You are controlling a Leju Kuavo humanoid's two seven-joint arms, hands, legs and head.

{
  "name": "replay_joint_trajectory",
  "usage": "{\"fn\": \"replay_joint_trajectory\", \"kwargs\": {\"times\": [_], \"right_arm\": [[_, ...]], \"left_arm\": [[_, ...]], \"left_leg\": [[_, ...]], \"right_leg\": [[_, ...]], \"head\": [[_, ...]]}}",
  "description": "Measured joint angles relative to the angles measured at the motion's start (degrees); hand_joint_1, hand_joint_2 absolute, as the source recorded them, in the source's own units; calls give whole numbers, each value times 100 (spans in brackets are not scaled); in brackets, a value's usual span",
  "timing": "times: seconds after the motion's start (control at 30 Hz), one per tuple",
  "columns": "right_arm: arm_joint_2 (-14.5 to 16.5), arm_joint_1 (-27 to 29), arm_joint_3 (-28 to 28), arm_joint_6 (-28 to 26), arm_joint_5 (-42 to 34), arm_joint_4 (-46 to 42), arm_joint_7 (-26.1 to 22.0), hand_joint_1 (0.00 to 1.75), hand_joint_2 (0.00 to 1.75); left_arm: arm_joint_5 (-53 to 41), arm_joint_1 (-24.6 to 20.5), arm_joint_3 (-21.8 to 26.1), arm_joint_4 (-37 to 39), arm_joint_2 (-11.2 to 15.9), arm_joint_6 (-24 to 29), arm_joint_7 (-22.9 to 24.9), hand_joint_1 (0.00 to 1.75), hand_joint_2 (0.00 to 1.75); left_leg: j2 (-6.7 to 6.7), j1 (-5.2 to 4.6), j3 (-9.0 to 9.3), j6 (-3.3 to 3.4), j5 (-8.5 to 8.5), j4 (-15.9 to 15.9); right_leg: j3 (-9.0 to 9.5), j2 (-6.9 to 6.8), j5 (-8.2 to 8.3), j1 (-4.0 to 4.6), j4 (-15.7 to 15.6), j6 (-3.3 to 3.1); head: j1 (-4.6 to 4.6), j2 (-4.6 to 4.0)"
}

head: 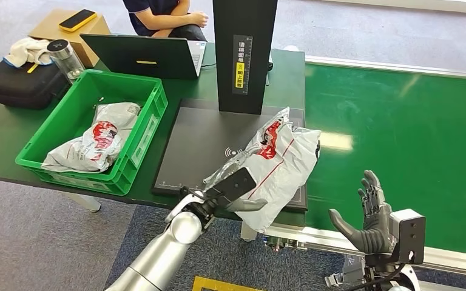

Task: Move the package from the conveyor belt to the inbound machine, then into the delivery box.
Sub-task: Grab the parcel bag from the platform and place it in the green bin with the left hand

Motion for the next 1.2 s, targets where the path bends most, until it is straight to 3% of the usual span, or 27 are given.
{"fn": "replay_joint_trajectory", "kwargs": {"times": [0.23, 0.4, 0.47, 0.63, 0.8, 1.0, 1.13, 1.17, 1.2], "right_arm": [[101, 76, -165, 10, 97, -2, -37, 0, 175], [135, 111, -206, -18, 142, -2, -39, 0, 175], [157, 128, -219, -64, 148, -4, -39, 0, 175], [248, 196, -291, -97, 211, -24, -38, 0, 175], [333, 206, -318, -92, 289, -26, -23, 0, 175], [383, 205, -318, -84, 331, -26, 22, 0, 175], [401, 196, -313, -90, 342, -25, 44, 0, 175], [402, 194, -310, -92, 343, -24, 46, 0, 175], [402, 194, -306, -93, 344, -24, 46, 0, 175]], "left_arm": [[163, -117, -437, 344, -32, -244, -157, 0, 175], [136, -175, -669, 451, -32, -172, 25, 0, 175], [-50, -202, -777, 511, -34, 146, 379, 0, 175], [-1049, -315, -1153, 833, -62, 1407, 1861, 0, 175], [-1715, -389, -1391, 1154, -80, 1929, 2809, 0, 175], [-2119, -415, -1451, 1341, -83, 2119, 3382, 0, 175], [-2153, -419, -1429, 1399, -80, 2000, 3381, 0, 175], [-2149, -417, -1419, 1408, -80, 1976, 3352, 2, 175], [-2142, -415, -1408, 1413, -80, 1964, 3326, 45, 175]], "left_leg": [[1, 1, 0, 0, 0, -2], [1, 1, 0, 0, 0, -2], [1, 1, 0, 0, 0, -2], [0, 1, 0, 0, 0, -2], [3, 1, 2, 0, 0, -2], [3, 1, 2, 0, 0, -3], [3, 1, 2, 0, 0, -3], [3, 1, 2, 0, 0, -3], [3, 1, 2, 0, 0, -3]], "right_leg": [[0, 1, 0, 1, 0, 0], [1, 1, 0, 0, 0, 0], [1, 0, 0, 0, 0, 0], [1, 0, 0, 0, 0, 0], [1, 2, 0, 1, 0, 0], [3, 2, 0, 1, 1, 0], [5, 2, 0, 0, 1, 0], [5, 2, 0, 0, 1, 0], [5, 2, 0, 0, 1, 0]], "head": [[1, 0], [1, 0], [1, 1], [0, 0], [1, 0], [0, 0], [1, 0], [1, 0], [0, 0]]}}
